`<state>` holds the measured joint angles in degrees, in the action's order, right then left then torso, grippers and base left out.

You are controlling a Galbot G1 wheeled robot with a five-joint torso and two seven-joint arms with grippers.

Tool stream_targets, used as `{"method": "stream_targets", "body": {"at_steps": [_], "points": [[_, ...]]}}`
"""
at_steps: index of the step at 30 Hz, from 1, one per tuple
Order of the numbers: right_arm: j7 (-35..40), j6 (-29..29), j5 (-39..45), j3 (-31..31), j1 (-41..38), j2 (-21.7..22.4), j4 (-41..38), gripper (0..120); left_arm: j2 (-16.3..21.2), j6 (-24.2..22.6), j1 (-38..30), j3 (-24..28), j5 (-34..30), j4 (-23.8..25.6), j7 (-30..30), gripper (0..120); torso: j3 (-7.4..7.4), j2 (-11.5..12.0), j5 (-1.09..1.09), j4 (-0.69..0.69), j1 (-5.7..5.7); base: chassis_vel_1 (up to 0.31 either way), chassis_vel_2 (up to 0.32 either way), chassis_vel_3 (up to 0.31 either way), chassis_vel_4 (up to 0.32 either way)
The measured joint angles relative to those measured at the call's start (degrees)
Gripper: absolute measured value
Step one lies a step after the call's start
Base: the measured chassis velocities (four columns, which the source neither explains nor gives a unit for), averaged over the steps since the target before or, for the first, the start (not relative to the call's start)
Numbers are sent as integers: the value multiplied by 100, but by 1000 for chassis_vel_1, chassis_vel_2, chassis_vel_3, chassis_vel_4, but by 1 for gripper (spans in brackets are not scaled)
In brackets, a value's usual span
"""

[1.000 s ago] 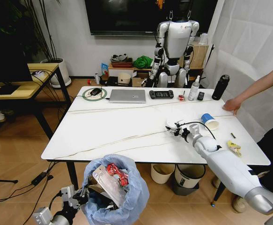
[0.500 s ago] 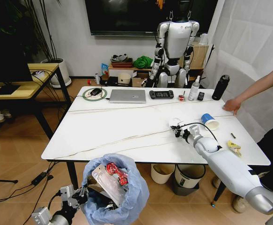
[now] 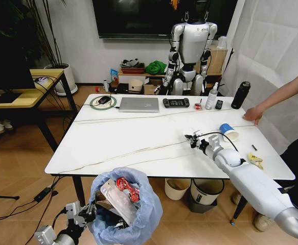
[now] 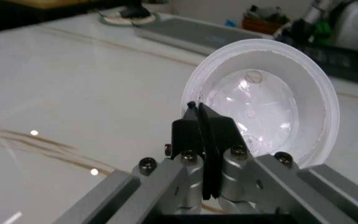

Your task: Pick up the trash bin and place the trash from the table into it.

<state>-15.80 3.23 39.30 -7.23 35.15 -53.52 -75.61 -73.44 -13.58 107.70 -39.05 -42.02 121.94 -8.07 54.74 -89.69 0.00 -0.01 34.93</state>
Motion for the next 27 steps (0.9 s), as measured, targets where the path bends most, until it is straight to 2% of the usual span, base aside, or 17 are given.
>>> {"method": "stream_targets", "body": {"at_steps": [3, 4, 9, 10, 15, 22, 27], "points": [[-228, -177, 428, 1, 167, 140, -705, 0, -6, 0, 0, 1, -2, 2, 1, 0, 0, 0, 3, 0, 0, 0, 0, 0, 0], [-228, -177, 428, 1, 167, 140, -705, 0, -6, 0, 0, 1, -2, 2, 1, 0, 0, 0, 3, 0, 0, 0, 0, 0, 0], [-768, -373, 1326, -196, 595, 475, -2846, 0, -45, 0, 27, -18, -3, 28, 5, 0, -1, 0, -1, 2, 0, 0, 0, 0, 0], [-768, -373, 1326, -196, 595, 475, -2846, 0, -45, 0, 27, -18, -3, 28, 5, 0, -1, 0, -1, 2, 0, 0, 0, 0, 0], [-913, -393, 1685, -729, 953, 659, -3978, 0, -52, -10, 29, -63, -37, 72, 22, 0, -1, -1, 0, 0, -1, 0, 0, 0, 0], [-1067, -659, 1715, -1590, 1074, 796, -4323, 0, -89, -24, 35, -69, -69, 118, 37, 0, -1, 0, 0, 0, -1, 0, 0, 0, 0], [-1132, -726, 1633, -1791, 1098, 789, -4122, 0, -114, -27, 49, -76, -72, 152, 40, 0, -1, 0, 0, 1, 0, 0, 0, 0, 0]]}}
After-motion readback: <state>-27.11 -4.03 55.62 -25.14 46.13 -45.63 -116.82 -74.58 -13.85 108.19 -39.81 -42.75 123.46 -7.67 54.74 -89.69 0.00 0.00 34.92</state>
